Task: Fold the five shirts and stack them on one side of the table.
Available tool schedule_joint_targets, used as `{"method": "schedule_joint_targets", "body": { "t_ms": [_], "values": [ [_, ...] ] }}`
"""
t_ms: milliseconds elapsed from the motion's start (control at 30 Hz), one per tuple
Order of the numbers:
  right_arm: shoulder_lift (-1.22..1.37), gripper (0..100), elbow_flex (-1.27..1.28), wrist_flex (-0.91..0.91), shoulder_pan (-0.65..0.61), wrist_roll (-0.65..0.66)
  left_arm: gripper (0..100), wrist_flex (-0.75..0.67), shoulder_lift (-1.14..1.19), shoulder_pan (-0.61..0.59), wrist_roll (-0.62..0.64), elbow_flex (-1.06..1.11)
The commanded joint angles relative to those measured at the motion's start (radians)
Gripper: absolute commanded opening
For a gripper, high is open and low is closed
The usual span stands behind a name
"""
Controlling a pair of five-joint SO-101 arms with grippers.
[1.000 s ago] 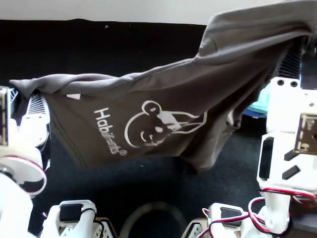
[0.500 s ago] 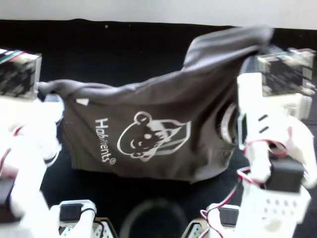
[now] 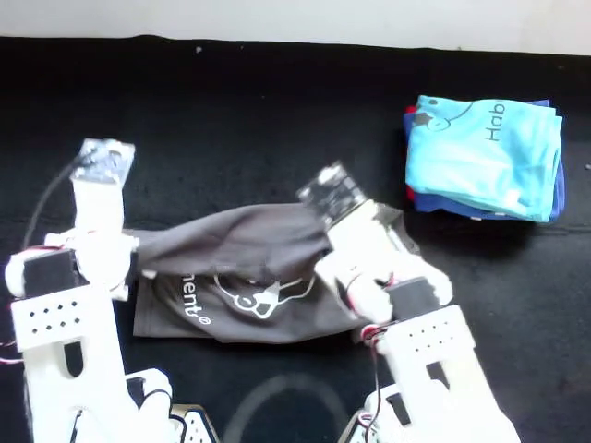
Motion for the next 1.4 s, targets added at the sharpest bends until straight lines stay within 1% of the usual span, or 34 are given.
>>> {"method": "schedule_joint_targets", "body": {
  "t_ms": [0, 133, 167, 233, 300, 367, 433, 500, 600, 633, 700, 800, 867, 933, 967, 1000, 1167, 1267, 1367],
  "values": [
    [0.001, 0.6, 0.09, 0.007, -0.05, -0.002, 1, -0.018, -0.013, -0.012, -0.038, 0.064],
    [0.008, 1.5, 0.148, 0.022, -0.051, 0.002, 1, -0.043, -0.013, -0.008, -0.038, 0.124],
    [0.01, 3.9, 0.15, 0.056, -0.051, 0.002, 1, -0.06, -0.013, -0.008, -0.038, 0.136],
    [0.001, 14.0, 0.134, 0.139, -0.056, 0.0, 1, -0.089, -0.013, -0.008, -0.038, 0.157],
    [0.001, 24.0, 0.07, 0.269, -0.056, 0.0, 1, -0.104, -0.013, -0.008, -0.038, 0.166],
    [0.001, 27.2, -0.039, 0.409, -0.056, 0.0, 1, -0.104, -0.013, -0.008, -0.038, 0.163],
    [0.001, 26.2, -0.18, 0.529, -0.056, 0.0, 1, -0.104, -0.013, -0.008, -0.038, 0.162],
    [0.001, 25.5, -0.323, 0.599, -0.053, 0.0, 1, -0.104, -0.013, -0.008, -0.038, 0.162],
    [0.015, 25.2, -0.461, 0.604, -0.05, -0.003, 1, -0.104, -0.013, -0.008, -0.038, 0.162],
    [0.019, 25.2, -0.464, 0.573, -0.05, -0.008, 1, -0.104, -0.013, -0.008, -0.038, 0.162],
    [0.048, 25.2, -0.438, 0.499, -0.044, -0.063, 1, -0.101, -0.013, -0.008, -0.038, 0.162],
    [0.131, 23.8, -0.343, 0.36, -0.005, -0.13, 1, -0.101, -0.015, -0.012, -0.038, 0.162],
    [0.206, 14.6, -0.277, 0.272, 0.031, -0.129, 1, -0.098, -0.019, -0.012, -0.038, 0.162],
    [0.282, 0.9, -0.236, 0.208, 0.054, -0.132, 1, -0.097, -0.021, -0.013, -0.038, 0.162],
    [0.311, 0.5, -0.226, 0.193, 0.058, -0.132, 1, -0.097, -0.021, -0.013, -0.038, 0.162],
    [0.335, 3.0, -0.226, 0.189, 0.058, -0.133, 1, -0.097, -0.021, -0.013, -0.038, 0.162],
    [0.418, 1.5, -0.226, 0.193, 0.018, -0.133, 1, -0.103, -0.021, -0.013, -0.038, 0.162],
    [0.404, 1.5, -0.228, 0.268, -0.047, -0.13, 1, -0.103, -0.021, -0.01, -0.038, 0.162],
    [0.338, 1.5, -0.237, 0.348, -0.136, -0.129, 1, -0.104, -0.021, -0.01, -0.038, 0.162]
  ]
}}
